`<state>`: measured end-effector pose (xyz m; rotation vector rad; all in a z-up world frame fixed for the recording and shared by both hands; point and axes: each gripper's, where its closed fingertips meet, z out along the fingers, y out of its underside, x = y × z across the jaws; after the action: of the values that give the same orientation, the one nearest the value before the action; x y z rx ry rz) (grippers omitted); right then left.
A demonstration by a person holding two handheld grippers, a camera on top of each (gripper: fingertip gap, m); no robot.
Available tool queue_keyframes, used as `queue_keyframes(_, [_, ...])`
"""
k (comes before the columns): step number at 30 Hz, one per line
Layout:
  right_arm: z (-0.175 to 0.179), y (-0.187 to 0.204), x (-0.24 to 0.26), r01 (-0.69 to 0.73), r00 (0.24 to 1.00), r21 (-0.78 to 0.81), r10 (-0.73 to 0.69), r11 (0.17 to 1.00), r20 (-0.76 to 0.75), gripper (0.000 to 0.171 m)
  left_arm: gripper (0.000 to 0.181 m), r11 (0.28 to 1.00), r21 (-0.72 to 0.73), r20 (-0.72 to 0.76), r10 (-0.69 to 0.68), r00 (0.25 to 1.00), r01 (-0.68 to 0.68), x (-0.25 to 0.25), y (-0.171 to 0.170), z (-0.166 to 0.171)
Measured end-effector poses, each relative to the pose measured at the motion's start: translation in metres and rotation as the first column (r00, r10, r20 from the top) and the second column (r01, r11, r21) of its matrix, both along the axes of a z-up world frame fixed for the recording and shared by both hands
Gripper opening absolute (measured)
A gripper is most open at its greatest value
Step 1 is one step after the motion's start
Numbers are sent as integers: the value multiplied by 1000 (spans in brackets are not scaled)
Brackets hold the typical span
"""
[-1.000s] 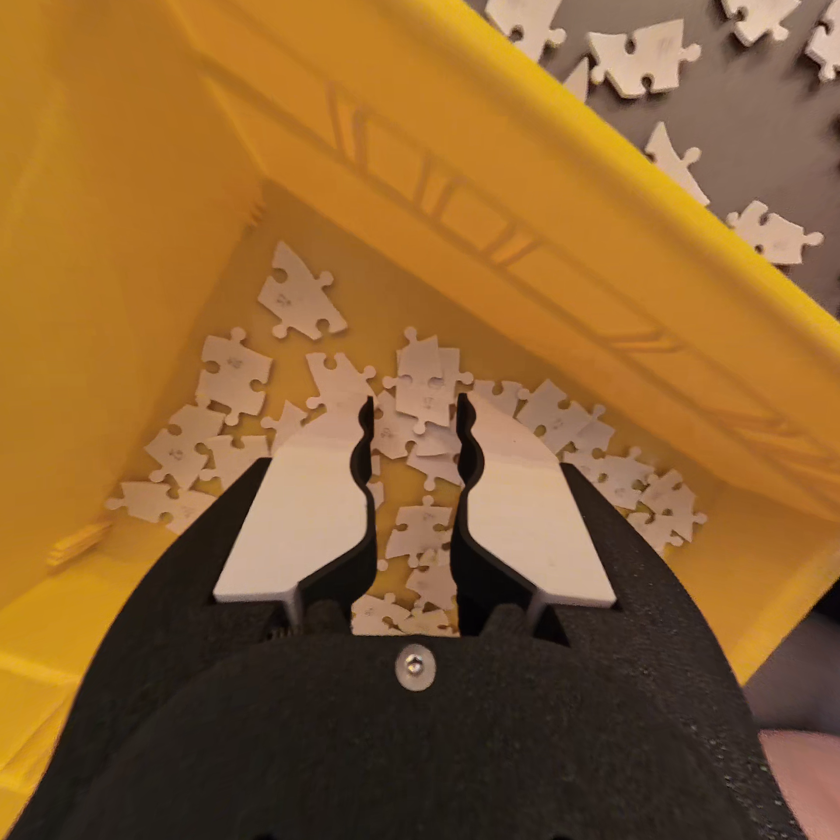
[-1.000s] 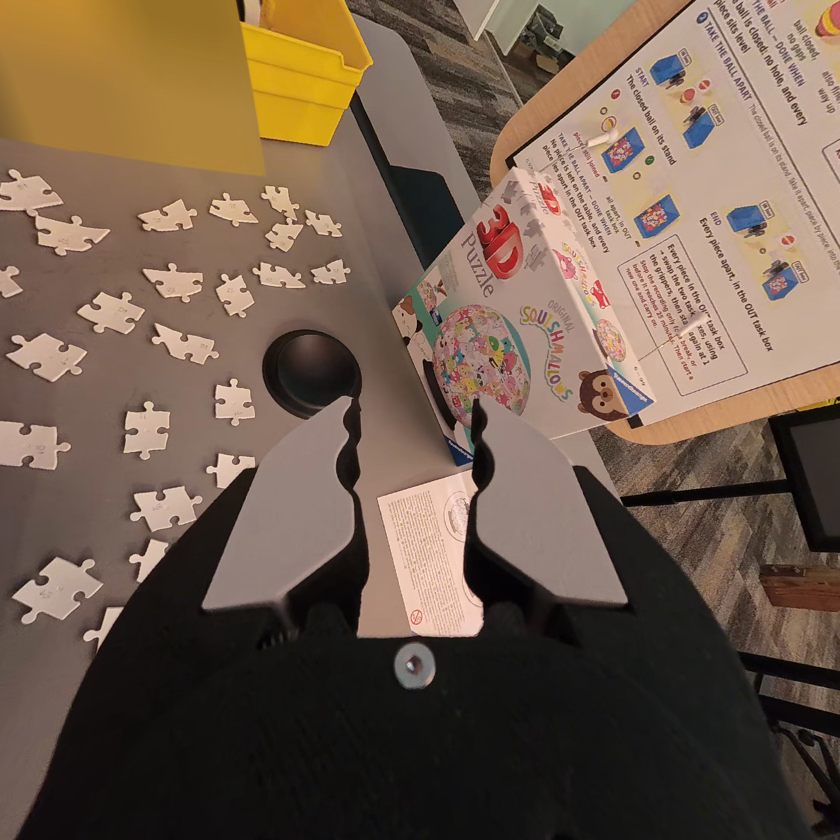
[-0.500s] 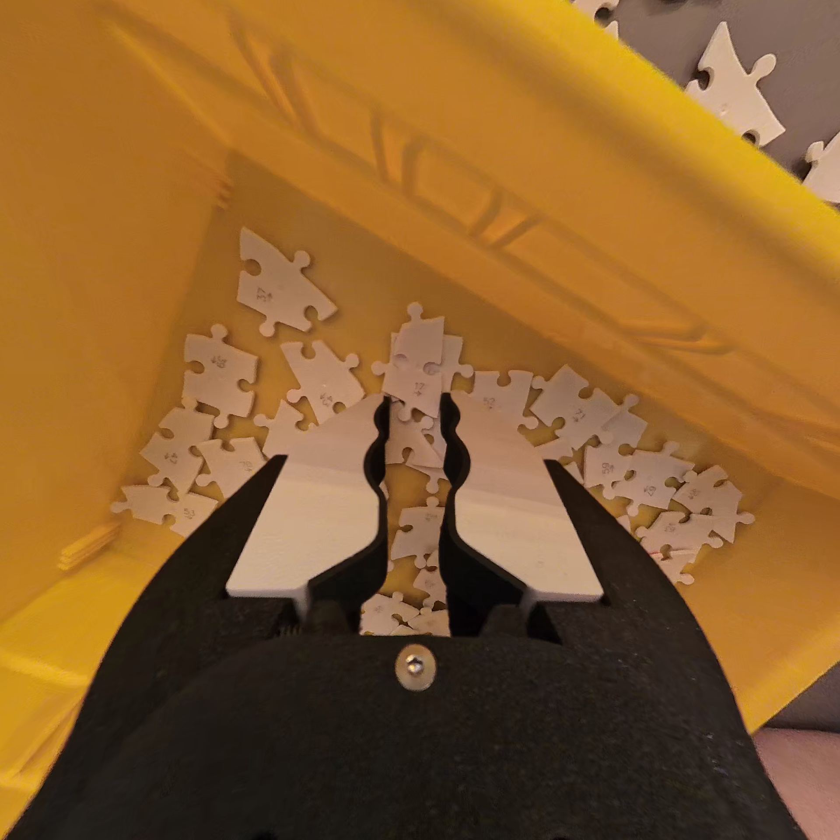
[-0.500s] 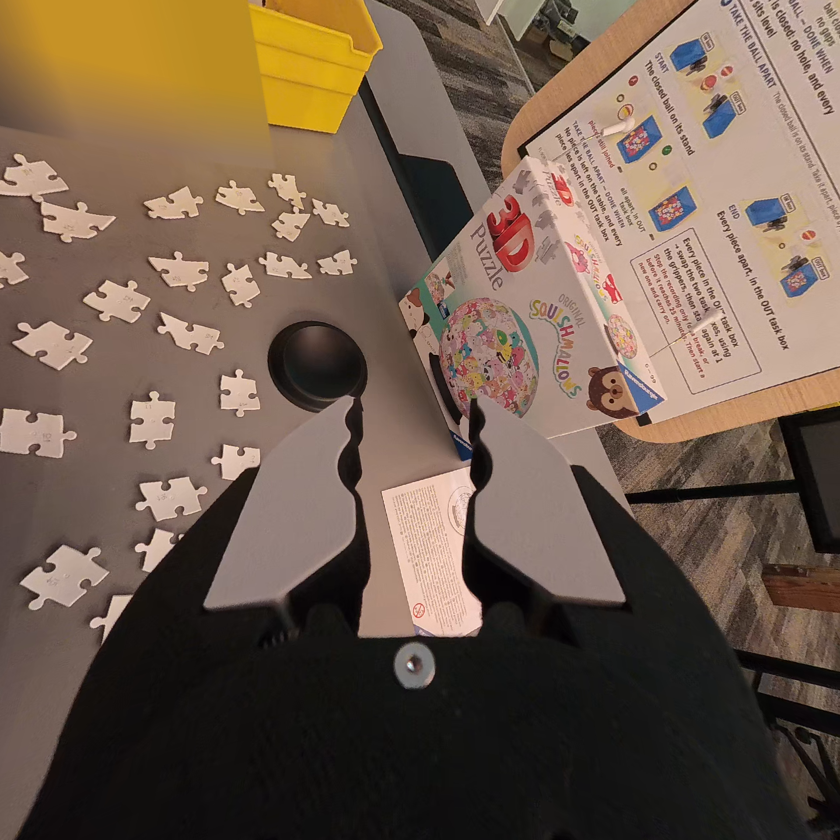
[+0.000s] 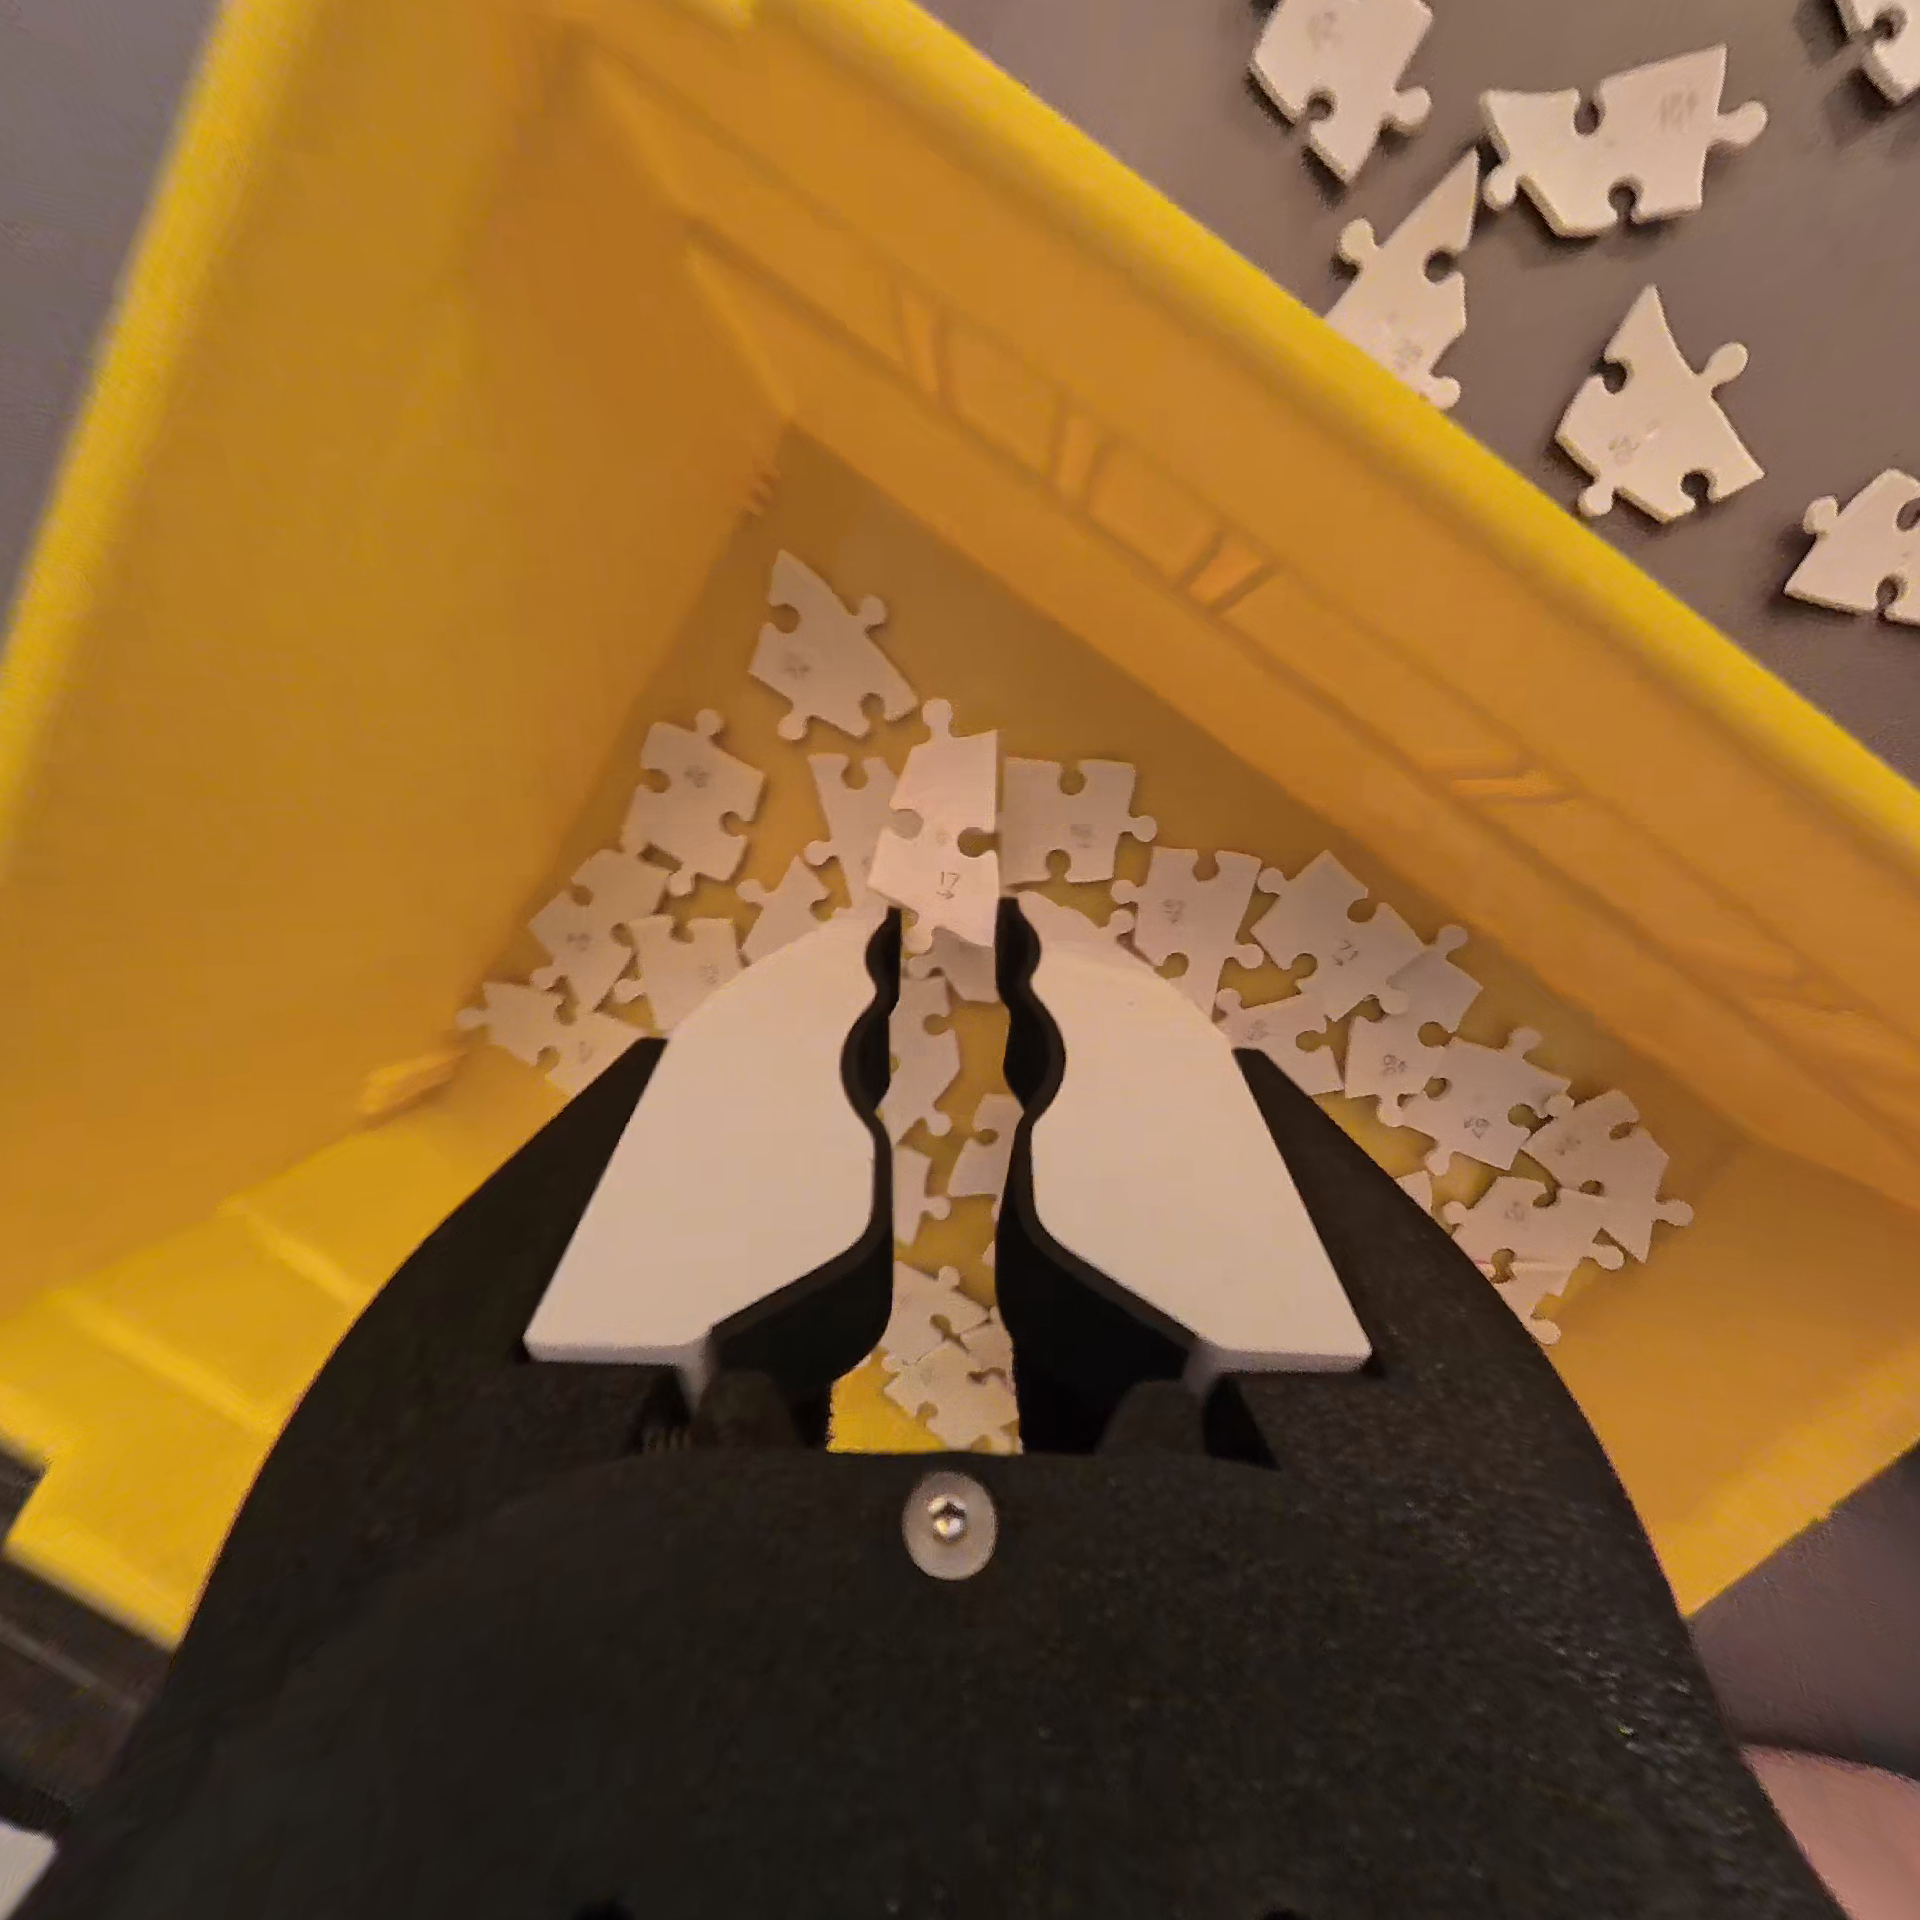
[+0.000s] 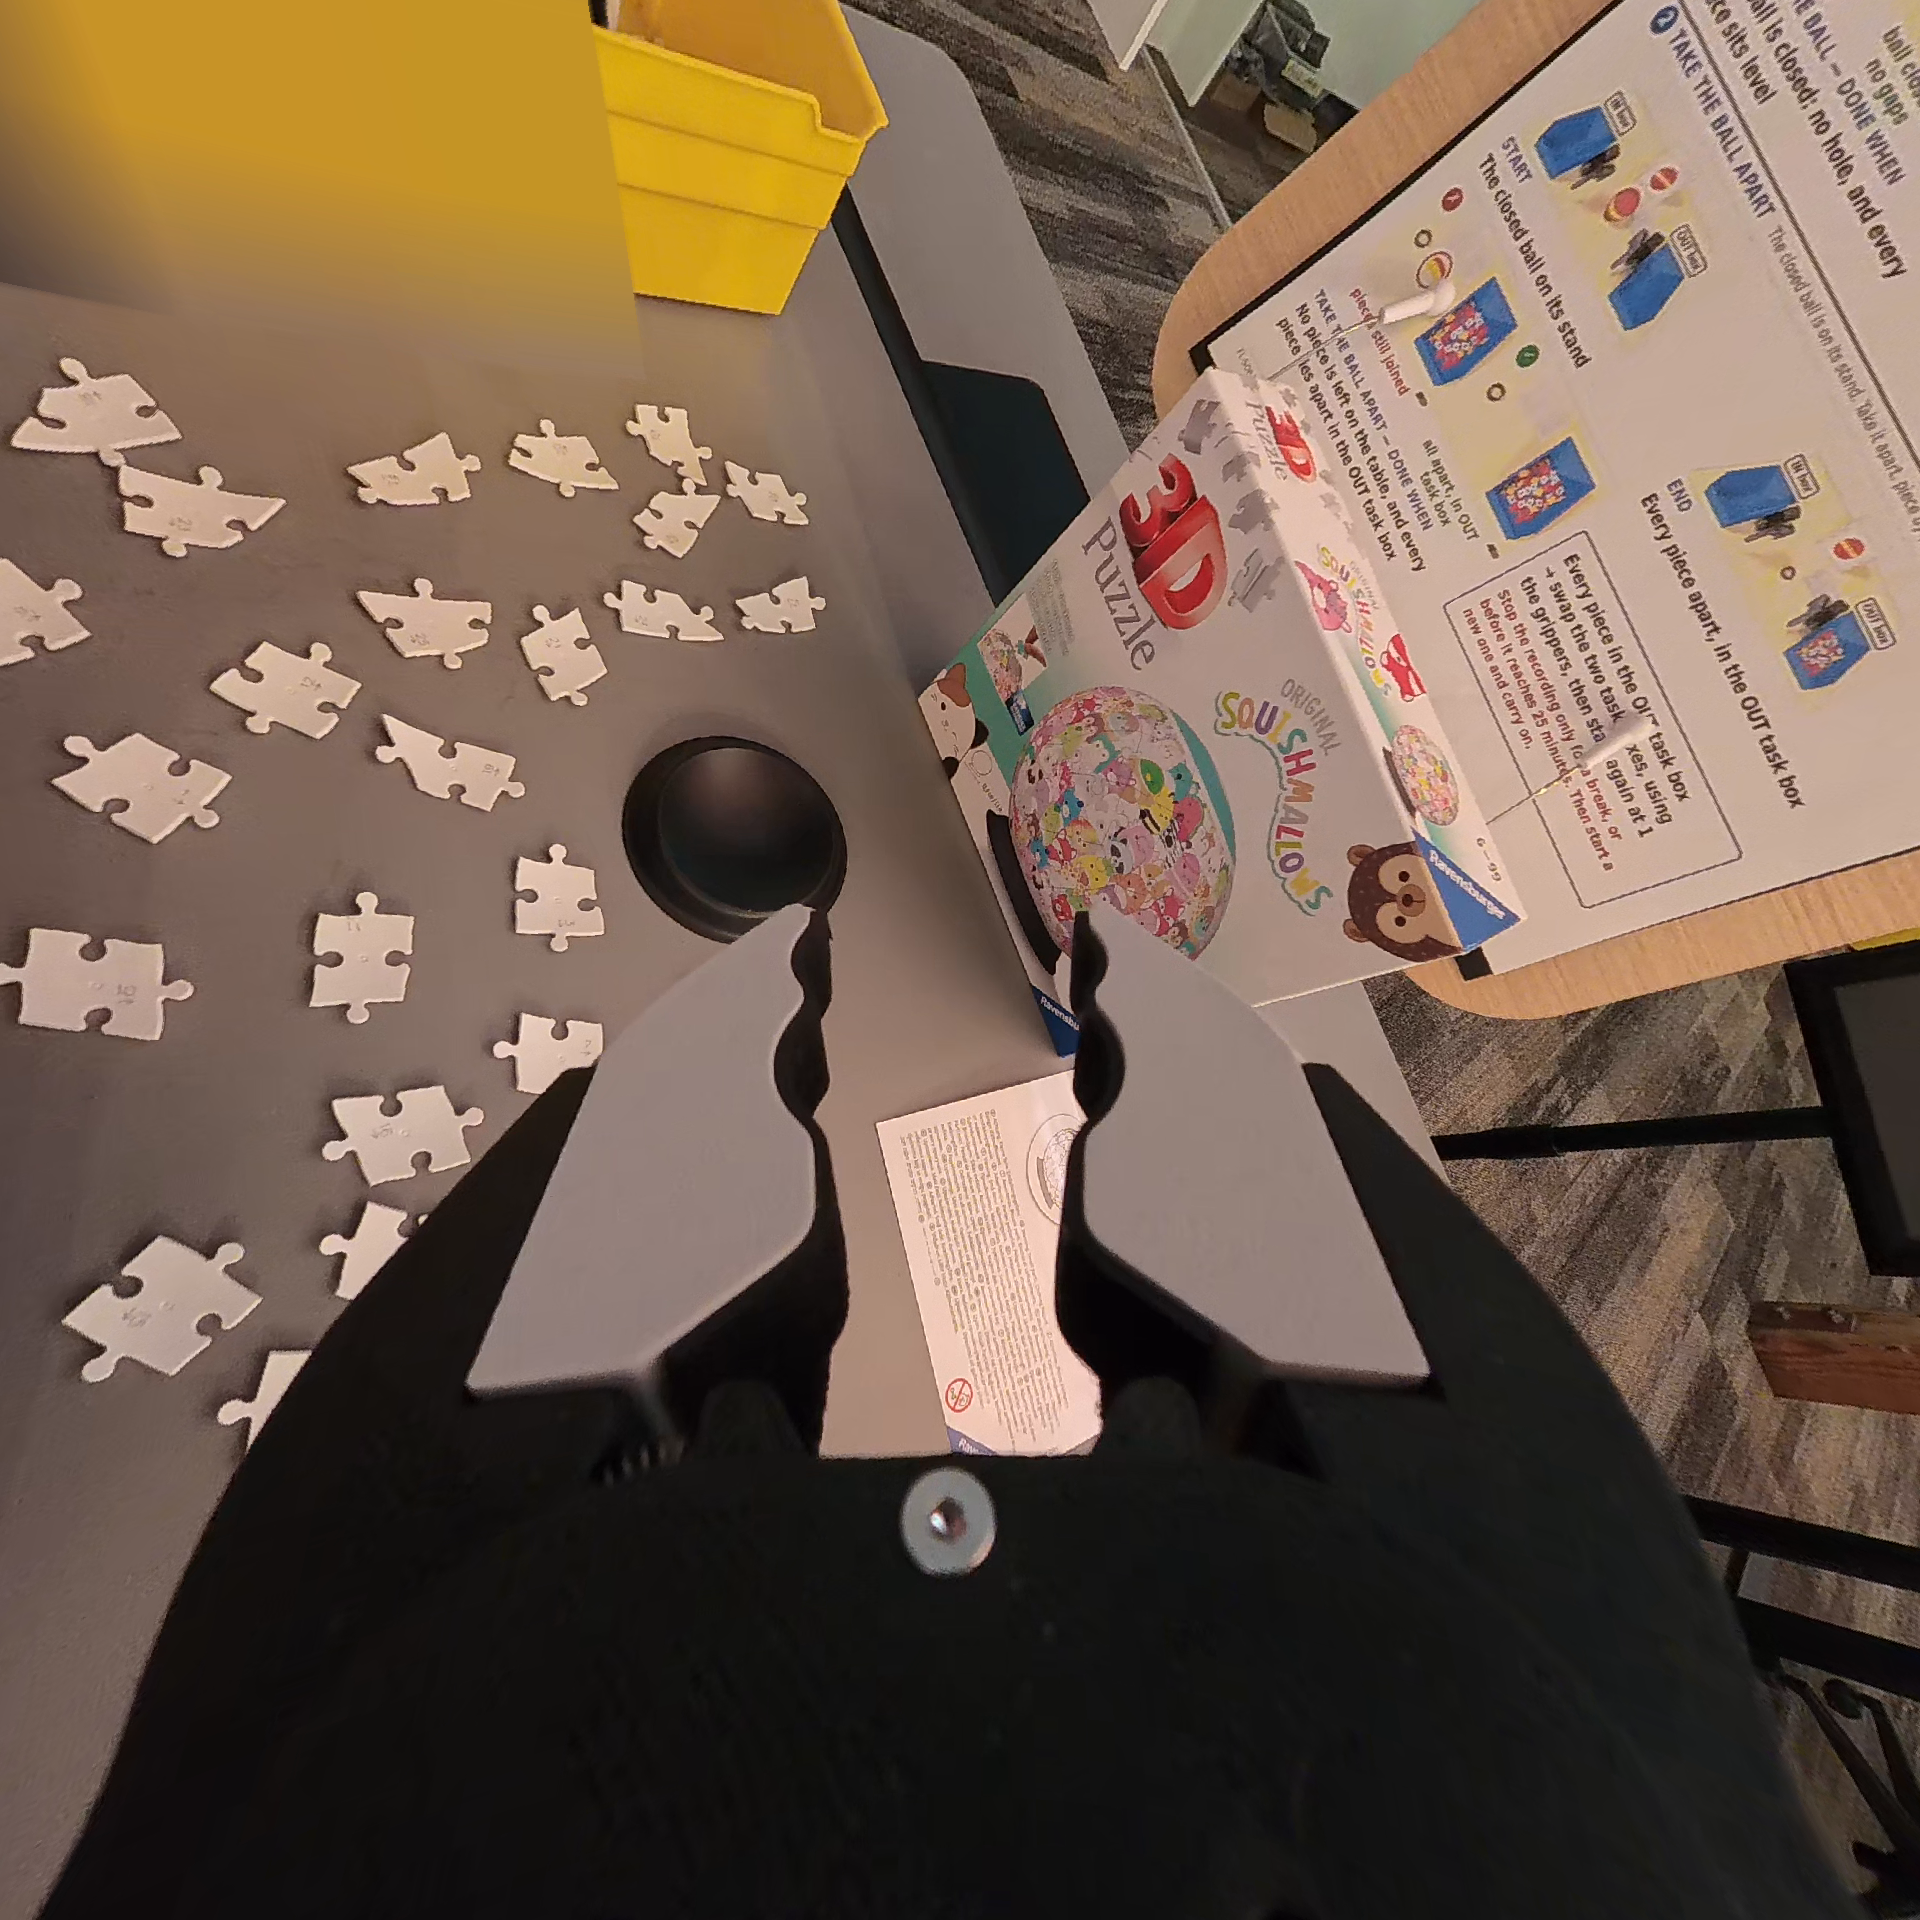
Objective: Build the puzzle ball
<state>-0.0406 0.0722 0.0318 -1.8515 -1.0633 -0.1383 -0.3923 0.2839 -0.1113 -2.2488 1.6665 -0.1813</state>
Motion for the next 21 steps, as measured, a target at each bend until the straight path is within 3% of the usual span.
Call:
queue_keyframes(7, [3,-3,1,5,1000,6,-5,1000,9,45,17,986,93,138,124,983,-138,0,-5,65])
queue_keyframes(12, [12,-9,1,1,1000,23,-1,1000,3,45,17,998,53,337,9,941,-28,62,-77,114])
queue_keyframes(15, [21,-14,0,0,1000,42,0,999,-1,46,17,1000,24,314,-9,949,2,97,-115,105])
queue_keyframes(21, [30,-33,0,-24,1000,38,24,999,-14,46,17,996,-84,218,2,976,17,162,-166,51])
